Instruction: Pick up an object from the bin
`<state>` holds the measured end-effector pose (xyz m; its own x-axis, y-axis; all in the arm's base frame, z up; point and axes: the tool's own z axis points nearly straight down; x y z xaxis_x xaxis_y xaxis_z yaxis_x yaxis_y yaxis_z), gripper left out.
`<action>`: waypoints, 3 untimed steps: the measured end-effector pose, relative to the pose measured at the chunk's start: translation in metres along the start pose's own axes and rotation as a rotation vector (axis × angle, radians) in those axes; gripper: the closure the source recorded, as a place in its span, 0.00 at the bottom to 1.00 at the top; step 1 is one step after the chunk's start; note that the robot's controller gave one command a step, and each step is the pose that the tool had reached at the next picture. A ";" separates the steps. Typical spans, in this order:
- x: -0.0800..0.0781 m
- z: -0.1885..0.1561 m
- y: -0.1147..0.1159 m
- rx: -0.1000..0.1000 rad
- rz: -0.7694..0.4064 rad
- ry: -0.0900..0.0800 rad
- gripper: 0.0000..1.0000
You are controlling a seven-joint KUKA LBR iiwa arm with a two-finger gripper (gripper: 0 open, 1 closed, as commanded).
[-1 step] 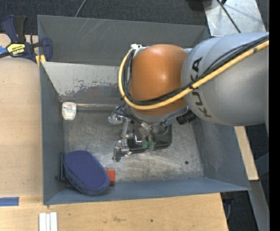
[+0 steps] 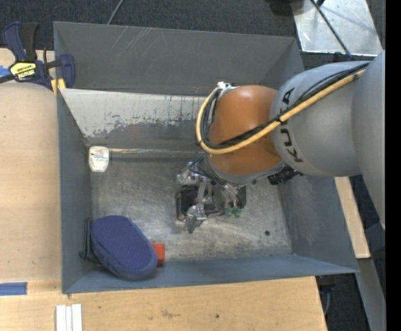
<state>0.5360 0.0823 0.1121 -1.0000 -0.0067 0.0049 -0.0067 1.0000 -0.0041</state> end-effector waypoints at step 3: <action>-0.030 -0.128 -0.050 -0.003 -0.091 -0.010 1.00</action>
Offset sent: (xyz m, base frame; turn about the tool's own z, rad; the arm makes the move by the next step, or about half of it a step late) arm 0.0007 -0.0749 -0.0421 0.0379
